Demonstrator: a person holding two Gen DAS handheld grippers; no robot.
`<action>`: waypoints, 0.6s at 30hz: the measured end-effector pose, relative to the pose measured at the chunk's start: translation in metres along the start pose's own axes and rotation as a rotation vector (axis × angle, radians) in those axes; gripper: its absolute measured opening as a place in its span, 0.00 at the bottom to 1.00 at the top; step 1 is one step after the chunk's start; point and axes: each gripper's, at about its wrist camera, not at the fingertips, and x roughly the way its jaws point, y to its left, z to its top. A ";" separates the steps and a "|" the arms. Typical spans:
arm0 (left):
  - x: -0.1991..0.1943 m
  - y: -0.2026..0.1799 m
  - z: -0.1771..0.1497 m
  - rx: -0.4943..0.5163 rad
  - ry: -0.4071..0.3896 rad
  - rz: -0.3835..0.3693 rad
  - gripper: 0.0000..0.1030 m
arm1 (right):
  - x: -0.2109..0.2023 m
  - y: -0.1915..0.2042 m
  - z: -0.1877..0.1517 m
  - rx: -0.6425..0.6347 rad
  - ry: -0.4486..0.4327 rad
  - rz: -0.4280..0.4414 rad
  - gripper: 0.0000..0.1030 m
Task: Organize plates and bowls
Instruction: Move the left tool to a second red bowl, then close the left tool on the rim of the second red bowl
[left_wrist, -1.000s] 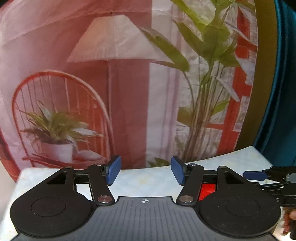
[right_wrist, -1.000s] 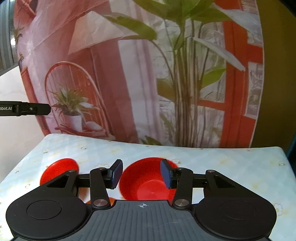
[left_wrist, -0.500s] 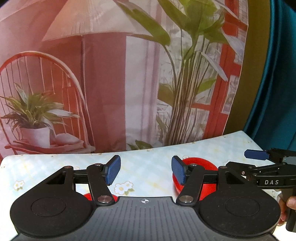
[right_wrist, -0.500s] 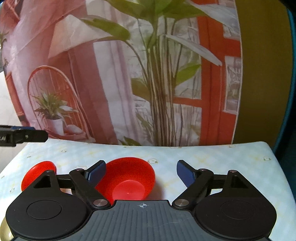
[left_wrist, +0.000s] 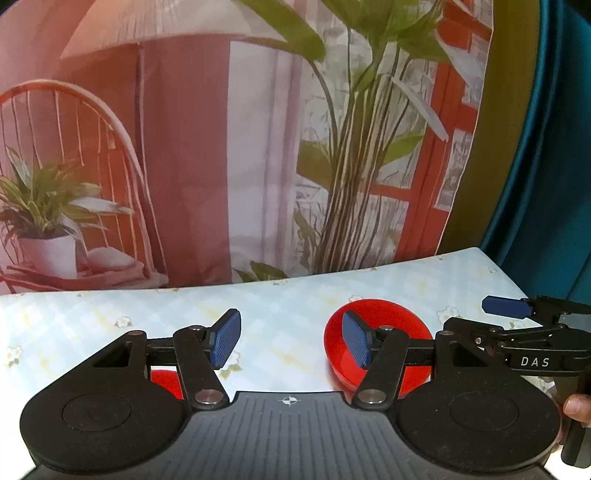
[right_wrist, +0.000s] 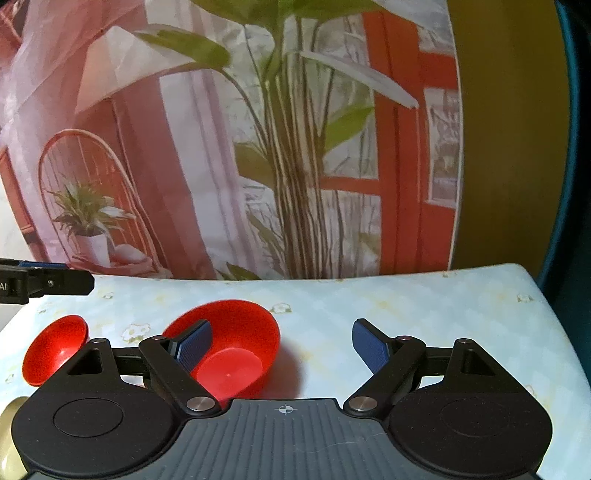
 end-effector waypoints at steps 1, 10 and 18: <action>0.002 0.000 -0.001 -0.005 0.005 -0.002 0.61 | 0.001 -0.001 -0.002 0.004 0.002 0.001 0.78; 0.030 -0.003 -0.007 -0.069 0.054 -0.038 0.61 | 0.020 -0.007 -0.011 0.055 0.022 0.003 0.75; 0.067 -0.008 -0.018 -0.131 0.137 -0.076 0.61 | 0.043 -0.002 -0.018 0.097 0.065 0.014 0.67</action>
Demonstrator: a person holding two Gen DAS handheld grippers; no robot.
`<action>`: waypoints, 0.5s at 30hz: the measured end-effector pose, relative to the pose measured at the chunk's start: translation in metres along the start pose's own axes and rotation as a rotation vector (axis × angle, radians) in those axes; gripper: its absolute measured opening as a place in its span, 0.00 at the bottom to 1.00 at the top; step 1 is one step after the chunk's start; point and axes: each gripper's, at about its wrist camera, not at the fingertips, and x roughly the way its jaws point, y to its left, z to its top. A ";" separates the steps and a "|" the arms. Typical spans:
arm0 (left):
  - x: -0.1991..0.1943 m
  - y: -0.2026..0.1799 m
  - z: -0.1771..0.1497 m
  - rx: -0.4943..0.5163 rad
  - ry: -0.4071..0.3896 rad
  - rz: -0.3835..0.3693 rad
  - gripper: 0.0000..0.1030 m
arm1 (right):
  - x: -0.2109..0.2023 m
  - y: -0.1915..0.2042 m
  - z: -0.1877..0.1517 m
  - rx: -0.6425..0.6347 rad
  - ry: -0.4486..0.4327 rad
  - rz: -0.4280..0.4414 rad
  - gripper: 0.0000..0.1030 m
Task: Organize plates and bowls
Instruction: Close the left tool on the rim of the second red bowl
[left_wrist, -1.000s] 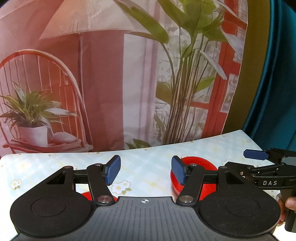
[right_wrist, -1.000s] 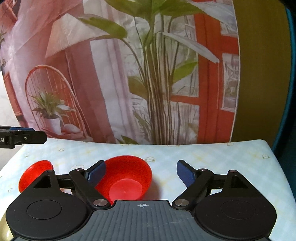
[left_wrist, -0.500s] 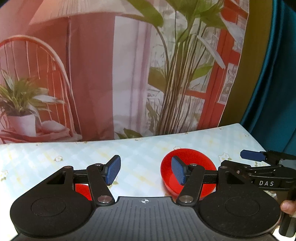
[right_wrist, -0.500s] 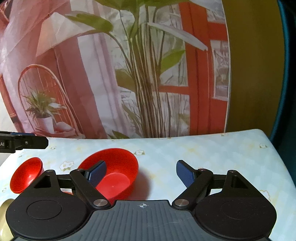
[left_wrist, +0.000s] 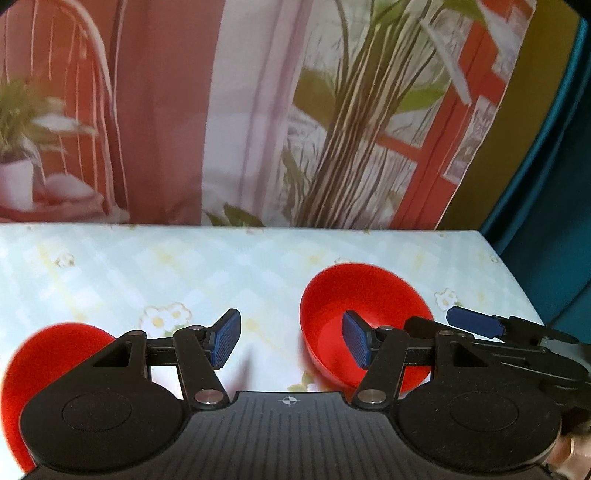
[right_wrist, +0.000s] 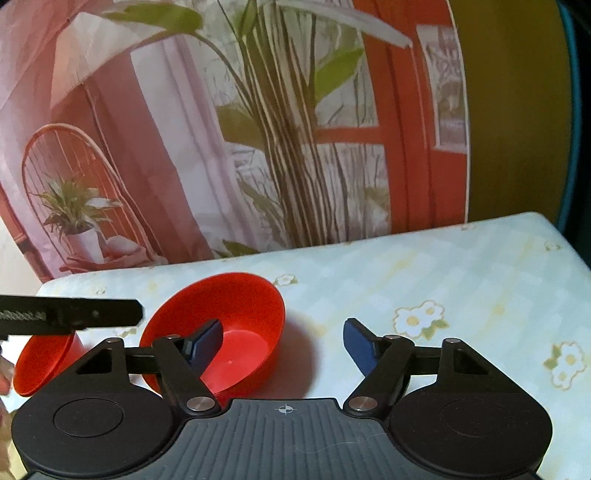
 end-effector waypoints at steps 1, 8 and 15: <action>0.003 0.000 0.000 0.001 0.008 -0.009 0.61 | 0.002 0.001 0.000 0.001 0.008 -0.006 0.65; 0.018 0.001 -0.004 -0.018 0.061 -0.033 0.59 | 0.011 0.004 -0.003 0.006 0.047 0.003 0.54; 0.023 -0.003 -0.005 0.001 0.080 -0.037 0.30 | 0.015 0.008 -0.005 0.018 0.073 0.010 0.35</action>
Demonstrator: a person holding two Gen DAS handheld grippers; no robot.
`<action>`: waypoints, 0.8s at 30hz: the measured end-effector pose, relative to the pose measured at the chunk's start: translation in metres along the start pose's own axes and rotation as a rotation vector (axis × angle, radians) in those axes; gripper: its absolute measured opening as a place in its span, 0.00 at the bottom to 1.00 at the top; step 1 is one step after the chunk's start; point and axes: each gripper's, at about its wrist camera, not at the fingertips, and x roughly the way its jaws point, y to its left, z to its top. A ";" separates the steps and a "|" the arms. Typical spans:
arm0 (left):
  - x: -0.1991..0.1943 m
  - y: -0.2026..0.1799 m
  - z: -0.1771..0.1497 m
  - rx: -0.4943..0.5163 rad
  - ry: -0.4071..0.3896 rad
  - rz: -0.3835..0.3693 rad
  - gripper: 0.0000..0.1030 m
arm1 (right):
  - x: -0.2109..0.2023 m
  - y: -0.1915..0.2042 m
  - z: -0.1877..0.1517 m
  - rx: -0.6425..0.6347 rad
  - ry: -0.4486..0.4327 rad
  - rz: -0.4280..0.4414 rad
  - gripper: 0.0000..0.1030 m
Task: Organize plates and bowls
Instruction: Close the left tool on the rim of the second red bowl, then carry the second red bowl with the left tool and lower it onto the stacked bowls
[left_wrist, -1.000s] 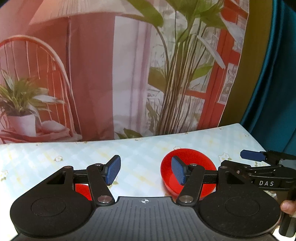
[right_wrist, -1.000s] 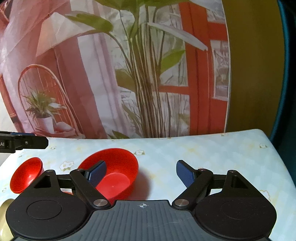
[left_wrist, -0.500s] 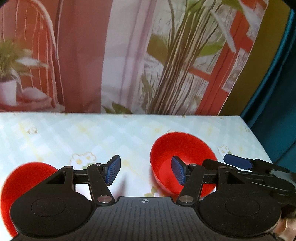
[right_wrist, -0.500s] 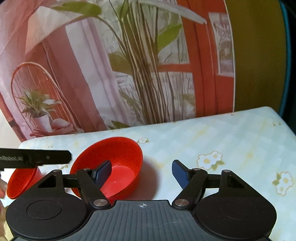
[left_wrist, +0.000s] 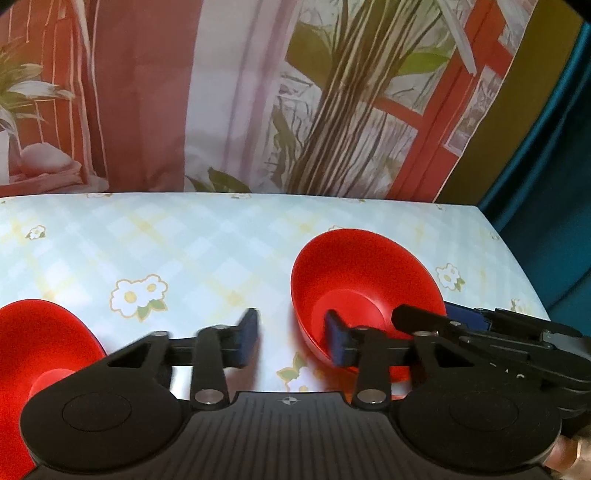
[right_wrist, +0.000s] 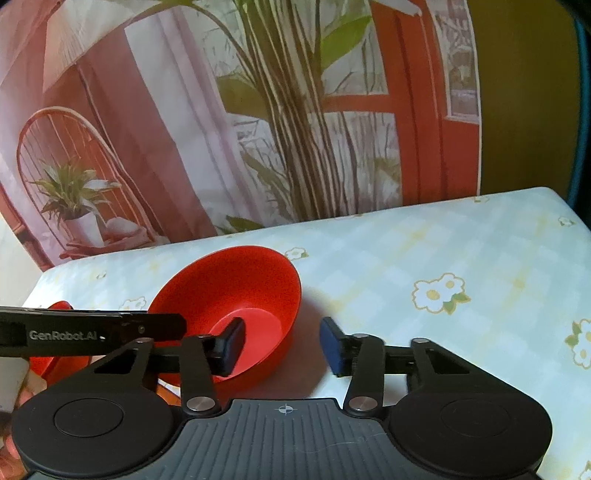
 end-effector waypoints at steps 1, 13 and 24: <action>0.000 -0.001 0.000 0.008 -0.002 -0.003 0.28 | 0.000 0.000 0.000 0.002 0.001 0.003 0.30; -0.002 -0.011 -0.002 0.076 -0.005 -0.007 0.15 | -0.001 0.004 -0.002 0.005 0.004 0.009 0.17; -0.008 -0.011 -0.002 0.085 -0.018 -0.017 0.15 | -0.002 0.002 -0.006 0.014 0.005 0.002 0.17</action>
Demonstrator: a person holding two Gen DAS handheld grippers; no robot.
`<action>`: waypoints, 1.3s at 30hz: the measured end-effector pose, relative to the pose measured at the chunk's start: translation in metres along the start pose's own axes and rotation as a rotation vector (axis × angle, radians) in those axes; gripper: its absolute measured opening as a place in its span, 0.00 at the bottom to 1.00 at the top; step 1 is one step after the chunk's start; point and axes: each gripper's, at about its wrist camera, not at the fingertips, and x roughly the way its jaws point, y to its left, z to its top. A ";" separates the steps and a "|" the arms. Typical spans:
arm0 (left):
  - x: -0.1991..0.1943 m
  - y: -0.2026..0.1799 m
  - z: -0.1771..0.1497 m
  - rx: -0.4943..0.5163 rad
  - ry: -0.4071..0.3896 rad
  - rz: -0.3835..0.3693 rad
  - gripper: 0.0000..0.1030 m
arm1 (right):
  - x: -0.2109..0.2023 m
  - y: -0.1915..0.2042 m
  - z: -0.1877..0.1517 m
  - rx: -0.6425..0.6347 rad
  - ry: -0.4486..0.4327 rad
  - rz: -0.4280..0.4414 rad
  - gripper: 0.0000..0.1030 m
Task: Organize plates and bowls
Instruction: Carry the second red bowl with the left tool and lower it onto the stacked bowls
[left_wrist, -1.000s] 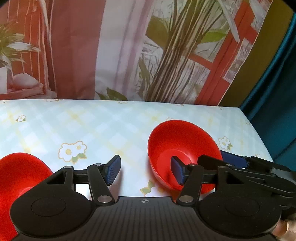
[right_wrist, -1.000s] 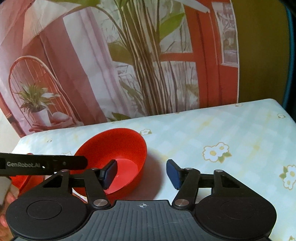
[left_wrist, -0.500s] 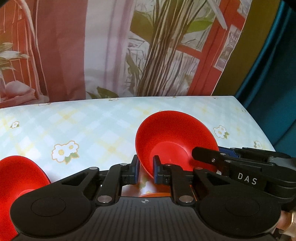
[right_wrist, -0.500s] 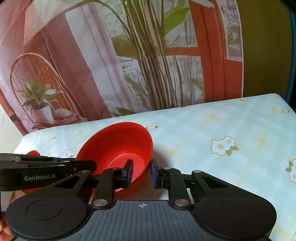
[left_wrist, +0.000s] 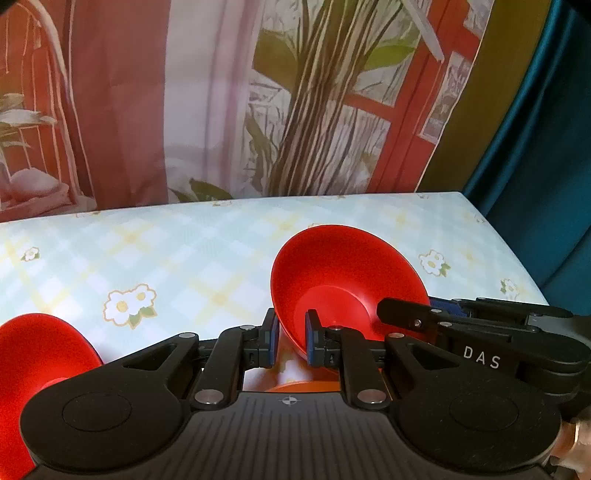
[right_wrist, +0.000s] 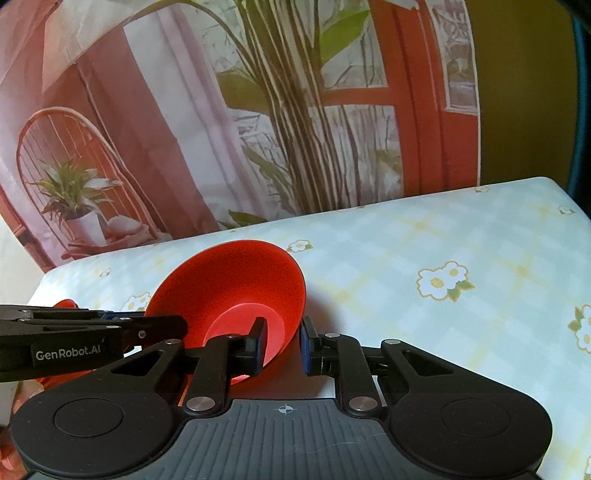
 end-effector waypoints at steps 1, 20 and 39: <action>-0.001 0.000 0.000 0.000 -0.004 -0.001 0.15 | -0.001 0.001 0.000 -0.002 -0.002 0.000 0.17; -0.039 0.004 -0.002 -0.003 -0.074 -0.009 0.15 | -0.028 0.018 0.014 -0.035 -0.049 0.009 0.14; -0.104 0.021 -0.013 -0.015 -0.129 0.013 0.15 | -0.067 0.069 0.015 -0.104 -0.075 0.024 0.14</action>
